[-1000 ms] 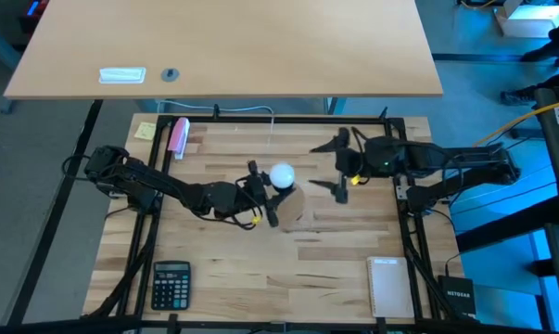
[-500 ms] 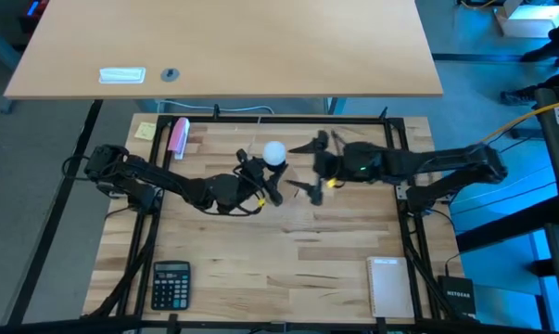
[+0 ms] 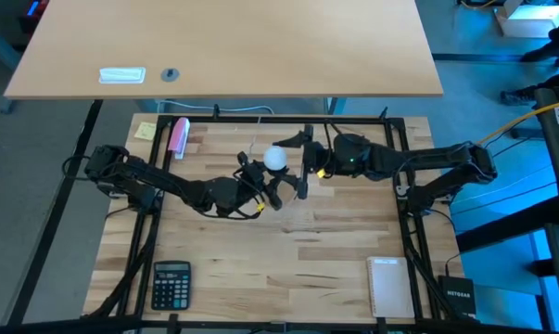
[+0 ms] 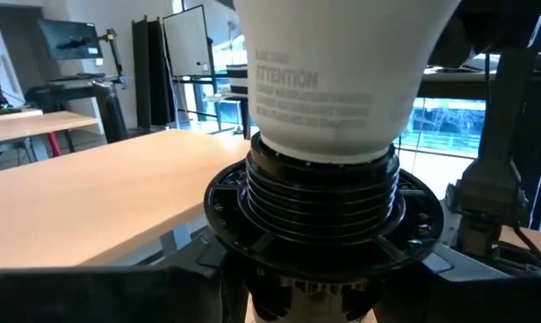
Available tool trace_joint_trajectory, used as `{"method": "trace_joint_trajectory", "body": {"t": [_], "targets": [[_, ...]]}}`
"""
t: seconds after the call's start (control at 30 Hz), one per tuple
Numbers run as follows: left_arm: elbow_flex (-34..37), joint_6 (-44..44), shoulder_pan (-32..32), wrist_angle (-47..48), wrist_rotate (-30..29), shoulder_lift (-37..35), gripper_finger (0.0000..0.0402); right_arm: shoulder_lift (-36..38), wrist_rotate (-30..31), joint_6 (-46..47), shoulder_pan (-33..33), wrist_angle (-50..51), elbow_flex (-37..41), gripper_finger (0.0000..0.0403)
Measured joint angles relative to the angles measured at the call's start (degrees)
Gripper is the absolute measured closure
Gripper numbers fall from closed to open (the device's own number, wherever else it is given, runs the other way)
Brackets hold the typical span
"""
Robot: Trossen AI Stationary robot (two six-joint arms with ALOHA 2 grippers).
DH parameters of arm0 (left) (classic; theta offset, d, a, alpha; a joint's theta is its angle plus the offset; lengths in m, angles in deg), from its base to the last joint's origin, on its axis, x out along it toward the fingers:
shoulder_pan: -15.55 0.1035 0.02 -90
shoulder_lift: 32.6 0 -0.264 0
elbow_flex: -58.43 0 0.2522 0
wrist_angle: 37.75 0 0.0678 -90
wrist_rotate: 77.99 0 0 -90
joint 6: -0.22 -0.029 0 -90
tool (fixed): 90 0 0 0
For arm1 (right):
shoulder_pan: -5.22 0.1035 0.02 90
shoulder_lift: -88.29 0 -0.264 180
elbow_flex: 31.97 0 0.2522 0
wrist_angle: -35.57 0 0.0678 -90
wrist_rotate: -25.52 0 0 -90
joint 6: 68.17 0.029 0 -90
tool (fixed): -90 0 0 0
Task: Screw lightbulb
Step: Remove the white lightbulb from the brown lamp
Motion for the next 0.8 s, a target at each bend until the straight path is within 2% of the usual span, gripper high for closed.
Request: {"method": "trace_joint_trajectory", "body": {"t": [0.17, 0.4, 0.57, 0.8], "targets": [[0.0, 0.04, 0.0, -0.09, 0.02, -0.02, 0.0249, -0.4, -0.03, -0.36, -0.2, -0.63, 0.0, 0.0067], [0.0, -0.79, -0.02, -0.15, 0.69, -0.04, 0.0249, -0.53, -0.87, -2.17, -0.2, -0.52, 0.0, 0.0159], [-0.02, -2.04, -0.62, -0.66, 5.82, -0.28, 0.0249, -0.26, -6.73, -2.13, -0.2, 0.88, 0.02, 0.0211], [-0.02, -4.08, -1.75, -0.4, 15.78, -0.26, 0.0249, 1.81, -19.08, -0.42, -0.2, 4.82, 0.04, 0.0224]]}}
